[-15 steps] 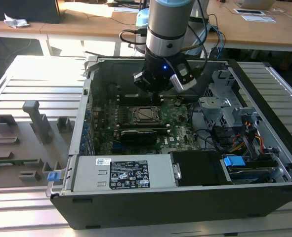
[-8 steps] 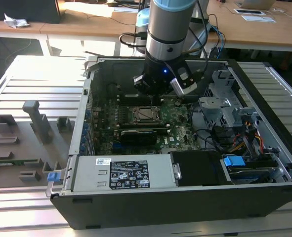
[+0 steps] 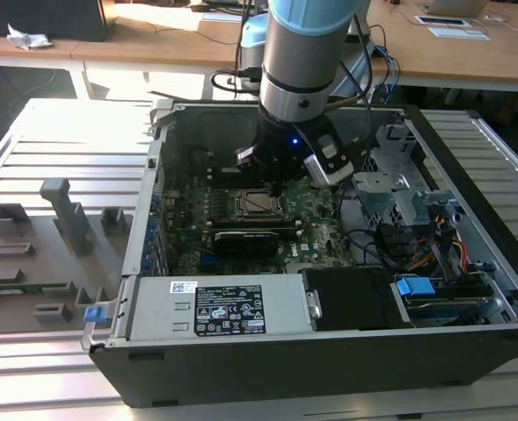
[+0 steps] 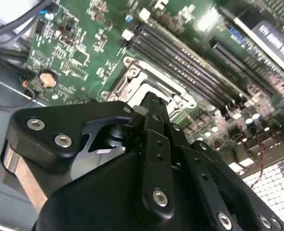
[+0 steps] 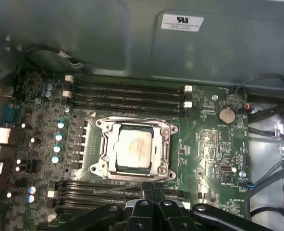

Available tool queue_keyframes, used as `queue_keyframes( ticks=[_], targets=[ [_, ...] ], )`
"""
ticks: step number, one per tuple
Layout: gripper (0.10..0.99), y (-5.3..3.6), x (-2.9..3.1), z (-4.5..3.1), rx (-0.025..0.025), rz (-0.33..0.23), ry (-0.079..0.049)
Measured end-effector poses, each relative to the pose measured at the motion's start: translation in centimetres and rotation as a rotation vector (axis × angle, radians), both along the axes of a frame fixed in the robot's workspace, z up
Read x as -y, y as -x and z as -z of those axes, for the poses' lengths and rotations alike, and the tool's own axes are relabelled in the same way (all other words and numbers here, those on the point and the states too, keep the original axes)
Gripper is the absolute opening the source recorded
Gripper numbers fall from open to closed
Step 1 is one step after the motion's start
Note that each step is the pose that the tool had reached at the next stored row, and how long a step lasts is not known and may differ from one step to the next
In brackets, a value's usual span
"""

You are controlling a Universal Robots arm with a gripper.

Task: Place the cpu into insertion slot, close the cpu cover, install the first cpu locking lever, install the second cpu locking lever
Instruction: 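Install the second cpu locking lever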

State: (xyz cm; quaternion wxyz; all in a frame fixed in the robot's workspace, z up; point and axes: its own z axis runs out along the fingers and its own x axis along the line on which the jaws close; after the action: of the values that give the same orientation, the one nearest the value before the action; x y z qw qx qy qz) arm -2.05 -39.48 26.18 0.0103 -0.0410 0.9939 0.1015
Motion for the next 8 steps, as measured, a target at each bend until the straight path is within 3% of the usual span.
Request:
queue_keyframes(
  ticks=[8],
  targets=[
    [0.106,0.29,0.33,1.71,0.0001,0.000,0.000]
  ],
)
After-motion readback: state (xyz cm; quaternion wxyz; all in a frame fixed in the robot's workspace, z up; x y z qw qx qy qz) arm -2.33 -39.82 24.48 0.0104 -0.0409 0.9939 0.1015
